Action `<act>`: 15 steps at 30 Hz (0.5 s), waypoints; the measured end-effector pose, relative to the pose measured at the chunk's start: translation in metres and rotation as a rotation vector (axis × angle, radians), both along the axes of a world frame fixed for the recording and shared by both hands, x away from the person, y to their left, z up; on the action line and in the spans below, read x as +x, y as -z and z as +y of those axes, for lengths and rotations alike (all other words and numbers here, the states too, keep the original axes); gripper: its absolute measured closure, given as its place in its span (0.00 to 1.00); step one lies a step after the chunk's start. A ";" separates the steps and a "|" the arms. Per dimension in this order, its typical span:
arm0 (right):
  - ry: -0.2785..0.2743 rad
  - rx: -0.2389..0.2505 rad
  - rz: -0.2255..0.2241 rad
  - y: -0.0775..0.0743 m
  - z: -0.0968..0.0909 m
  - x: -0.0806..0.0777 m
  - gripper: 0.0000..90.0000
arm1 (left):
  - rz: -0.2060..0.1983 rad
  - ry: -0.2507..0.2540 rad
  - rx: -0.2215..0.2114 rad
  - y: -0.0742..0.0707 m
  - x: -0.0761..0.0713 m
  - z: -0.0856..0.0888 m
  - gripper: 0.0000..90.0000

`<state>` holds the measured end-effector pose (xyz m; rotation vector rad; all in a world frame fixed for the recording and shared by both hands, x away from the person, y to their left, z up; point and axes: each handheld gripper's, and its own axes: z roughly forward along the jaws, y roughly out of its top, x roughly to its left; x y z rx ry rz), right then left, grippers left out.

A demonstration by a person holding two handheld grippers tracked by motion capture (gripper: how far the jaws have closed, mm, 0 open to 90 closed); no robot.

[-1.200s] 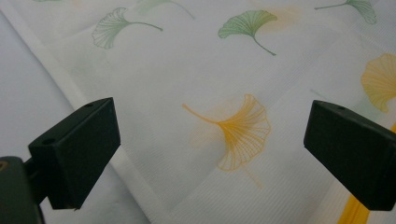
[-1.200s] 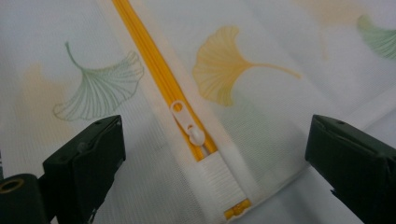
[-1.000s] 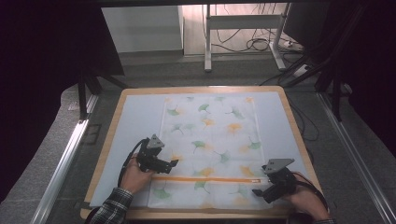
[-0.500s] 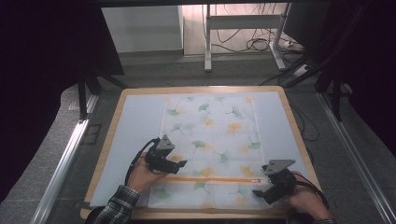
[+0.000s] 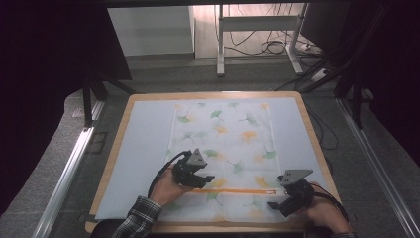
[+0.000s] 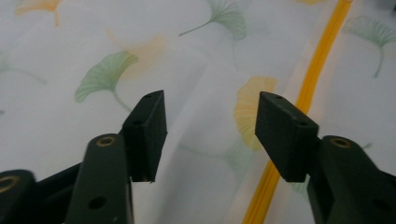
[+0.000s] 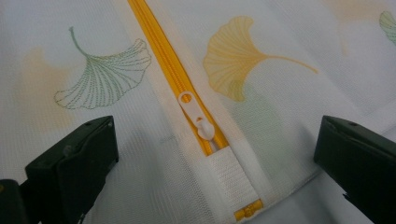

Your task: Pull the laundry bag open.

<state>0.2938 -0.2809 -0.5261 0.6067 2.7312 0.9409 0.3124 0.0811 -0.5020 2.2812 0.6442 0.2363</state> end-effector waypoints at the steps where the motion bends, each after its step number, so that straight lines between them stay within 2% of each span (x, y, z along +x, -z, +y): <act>1: 0.000 0.000 0.000 0.000 0.000 0.000 0.00 | 0.003 0.005 -0.007 -0.001 0.000 -0.003 0.51; 6: 0.003 0.003 0.000 0.000 0.000 0.000 0.00 | 0.030 0.021 -0.053 -0.001 0.000 -0.013 0.56; 10: 0.004 0.004 0.000 0.000 0.000 0.000 0.00 | 0.035 0.039 -0.057 -0.001 0.000 -0.020 0.57; 11: 0.004 0.004 0.000 0.000 0.000 0.000 0.00 | 0.036 0.055 -0.068 -0.001 0.001 -0.024 0.58; 14: 0.007 0.005 -0.001 0.000 0.000 0.000 0.00 | 0.023 0.057 -0.063 0.000 0.002 -0.030 0.60; 15: 0.008 0.006 -0.001 0.000 0.000 0.000 0.00 | 0.010 0.074 -0.063 0.001 0.003 -0.035 0.63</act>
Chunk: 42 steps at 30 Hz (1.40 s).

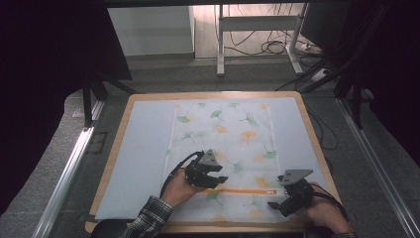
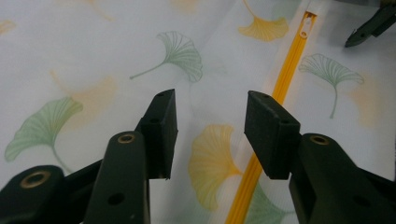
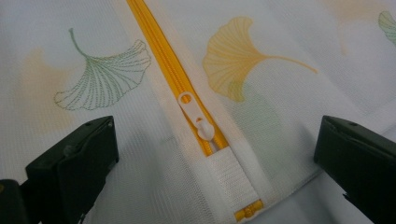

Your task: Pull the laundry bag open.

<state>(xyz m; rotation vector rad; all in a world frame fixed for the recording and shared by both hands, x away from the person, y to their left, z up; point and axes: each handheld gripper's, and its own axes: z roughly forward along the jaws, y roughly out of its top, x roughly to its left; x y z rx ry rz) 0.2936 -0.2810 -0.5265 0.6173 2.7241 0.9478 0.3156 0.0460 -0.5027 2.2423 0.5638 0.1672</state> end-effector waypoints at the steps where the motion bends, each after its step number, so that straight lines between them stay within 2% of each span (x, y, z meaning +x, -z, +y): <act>1: 0.000 0.001 0.000 0.000 0.000 0.000 0.00 | -0.013 0.011 0.008 0.000 0.000 -0.002 0.64; 5: 0.002 0.002 0.000 0.000 0.000 0.000 0.00 | -0.006 0.016 0.019 -0.001 0.000 -0.011 0.66; 6: 0.000 0.001 0.000 0.000 0.000 0.000 0.00 | 0.010 0.013 0.005 -0.003 0.000 -0.019 0.66; 9: 0.001 0.003 0.000 0.000 0.000 0.000 0.00 | 0.012 0.041 -0.006 -0.005 -0.001 -0.030 0.62; 11: 0.000 0.005 0.001 0.000 0.000 0.000 0.00 | 0.015 0.068 0.000 -0.006 -0.002 -0.039 0.64; 15: -0.003 0.005 -0.002 0.000 -0.001 0.000 0.00 | 0.022 0.111 -0.012 -0.004 -0.002 -0.058 0.76; 22: -0.005 0.004 0.003 0.000 -0.001 0.000 0.00 | 0.032 0.202 -0.002 0.003 0.000 -0.093 0.99; 24: -0.005 0.006 0.003 0.000 -0.001 0.000 0.00 | 0.044 0.221 -0.001 0.005 0.000 -0.103 0.99; 25: -0.004 0.006 0.003 0.000 -0.001 0.000 0.00 | 0.037 0.238 0.004 0.007 0.001 -0.109 0.99; 28: -0.005 0.005 0.003 0.000 -0.001 0.000 0.00 | 0.045 0.252 -0.005 0.009 0.002 -0.117 0.99; 33: -0.006 0.004 -0.001 0.000 -0.001 0.000 0.00 | 0.023 0.282 -0.005 0.013 0.002 -0.138 0.99; 38: -0.007 0.003 0.002 0.000 -0.001 0.000 0.00 | 0.025 0.283 -0.014 0.018 0.002 -0.148 0.99; 42: -0.007 0.007 0.007 0.000 -0.001 0.000 0.00 | 0.026 0.294 -0.003 0.021 0.002 -0.153 0.99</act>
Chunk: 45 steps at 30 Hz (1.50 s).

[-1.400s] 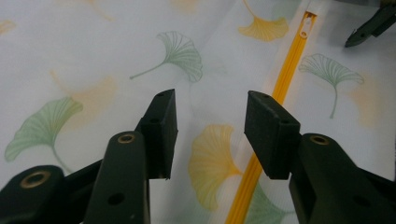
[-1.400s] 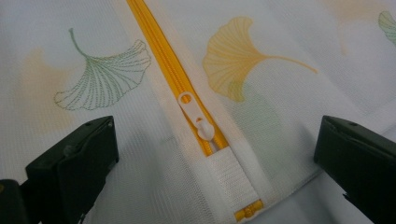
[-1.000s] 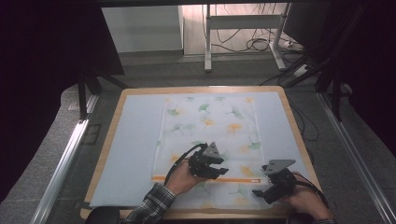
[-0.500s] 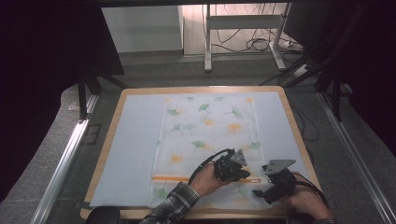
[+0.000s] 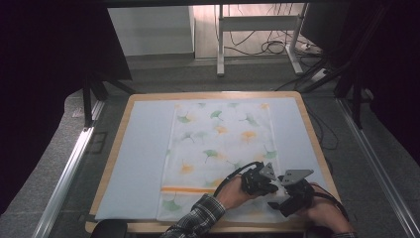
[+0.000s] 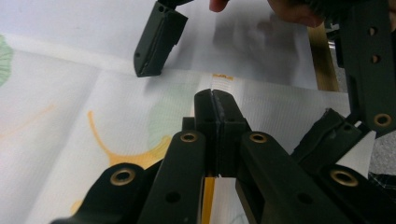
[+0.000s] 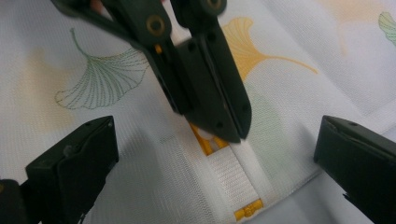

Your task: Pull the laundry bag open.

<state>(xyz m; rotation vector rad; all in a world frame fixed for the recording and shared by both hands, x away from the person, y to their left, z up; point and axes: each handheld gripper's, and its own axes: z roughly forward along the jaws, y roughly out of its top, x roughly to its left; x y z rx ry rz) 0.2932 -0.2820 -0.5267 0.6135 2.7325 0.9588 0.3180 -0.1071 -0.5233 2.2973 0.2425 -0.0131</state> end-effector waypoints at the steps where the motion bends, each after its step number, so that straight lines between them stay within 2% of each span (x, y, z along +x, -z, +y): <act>1: 0.001 0.000 0.001 0.000 0.000 0.000 0.00 | -0.002 0.003 0.003 0.000 0.000 -0.001 0.99; 3: 0.002 -0.002 -0.002 0.000 0.000 0.000 0.00 | 0.000 0.003 0.003 0.001 -0.002 -0.003 0.99; 7: 0.001 -0.001 -0.002 0.000 0.000 0.000 0.00 | -0.032 0.006 0.015 0.001 -0.002 -0.004 1.00; 12: 0.005 -0.006 -0.005 0.000 0.001 0.000 0.00 | -0.042 0.008 0.019 0.002 -0.004 -0.005 1.00; 15: 0.008 -0.009 -0.005 0.000 0.000 0.000 0.01 | -0.026 0.013 0.030 0.002 -0.002 -0.002 1.00; 19: 0.010 -0.013 -0.003 -0.001 0.001 0.000 0.01 | -0.036 0.023 0.047 0.001 -0.001 0.001 1.00; 25: 0.015 -0.014 -0.003 -0.001 0.001 0.000 0.01 | -0.024 0.030 0.055 0.001 0.002 0.010 1.00; 37: 0.015 -0.011 0.000 -0.001 0.000 -0.001 0.02 | -0.032 0.034 0.073 0.000 -0.001 0.020 1.00; 41: 0.014 -0.011 -0.005 -0.001 0.000 0.000 0.03 | -0.011 0.029 0.056 0.002 0.000 0.024 1.00; 45: 0.012 -0.019 -0.004 -0.002 0.001 0.000 0.04 | -0.014 0.030 0.058 0.002 0.001 0.022 0.99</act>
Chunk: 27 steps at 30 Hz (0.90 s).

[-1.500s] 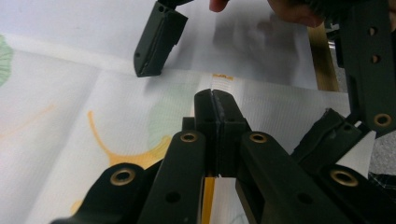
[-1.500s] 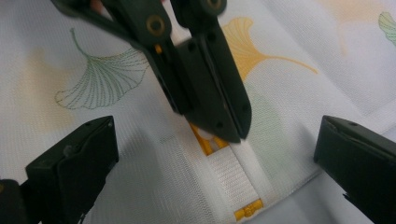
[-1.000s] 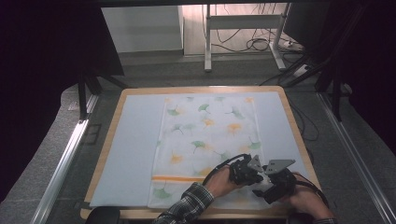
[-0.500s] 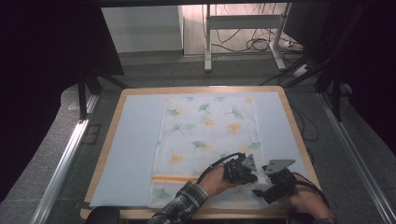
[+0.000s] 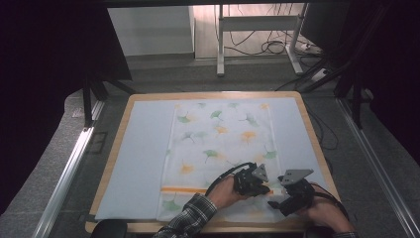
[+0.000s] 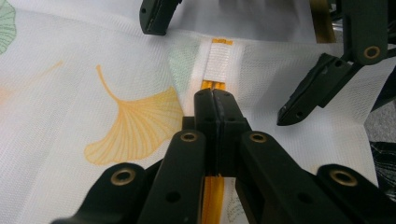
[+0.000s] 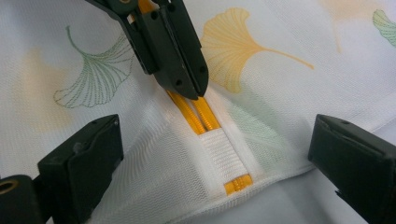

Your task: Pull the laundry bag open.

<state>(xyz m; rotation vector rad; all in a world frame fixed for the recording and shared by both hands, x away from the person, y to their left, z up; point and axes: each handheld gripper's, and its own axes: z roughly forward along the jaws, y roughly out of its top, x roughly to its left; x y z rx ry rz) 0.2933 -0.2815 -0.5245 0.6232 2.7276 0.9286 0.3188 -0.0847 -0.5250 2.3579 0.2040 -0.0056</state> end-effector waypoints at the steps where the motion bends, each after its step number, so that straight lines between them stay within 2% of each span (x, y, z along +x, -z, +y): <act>1: -0.002 -0.005 0.002 -0.001 0.000 0.000 0.04 | -0.002 -0.001 0.000 0.000 0.000 -0.001 0.99; 5: -0.034 -0.014 0.020 -0.004 0.001 -0.001 0.03 | -0.006 -0.002 0.004 0.000 0.000 -0.004 1.00; 10: -0.046 -0.014 0.007 -0.004 0.002 -0.003 0.09 | -0.005 0.001 0.003 0.000 0.001 -0.005 1.00; 11: -0.055 -0.013 0.006 -0.005 0.003 -0.004 0.18 | -0.004 0.002 0.006 0.000 0.001 -0.005 1.00; 13: -0.069 -0.006 0.009 -0.008 0.001 -0.004 0.29 | -0.004 0.004 0.007 0.000 0.002 -0.004 1.00; 15: -0.065 -0.014 0.002 -0.010 -0.001 -0.004 0.34 | 0.000 0.001 0.004 0.000 0.001 -0.005 1.00; 20: -0.062 -0.016 0.020 -0.009 -0.003 -0.002 0.34 | 0.004 0.001 0.007 0.000 0.001 -0.004 1.00; 27: -0.043 -0.054 0.041 -0.011 0.001 -0.001 0.36 | 0.005 0.002 0.017 -0.001 0.000 0.001 1.00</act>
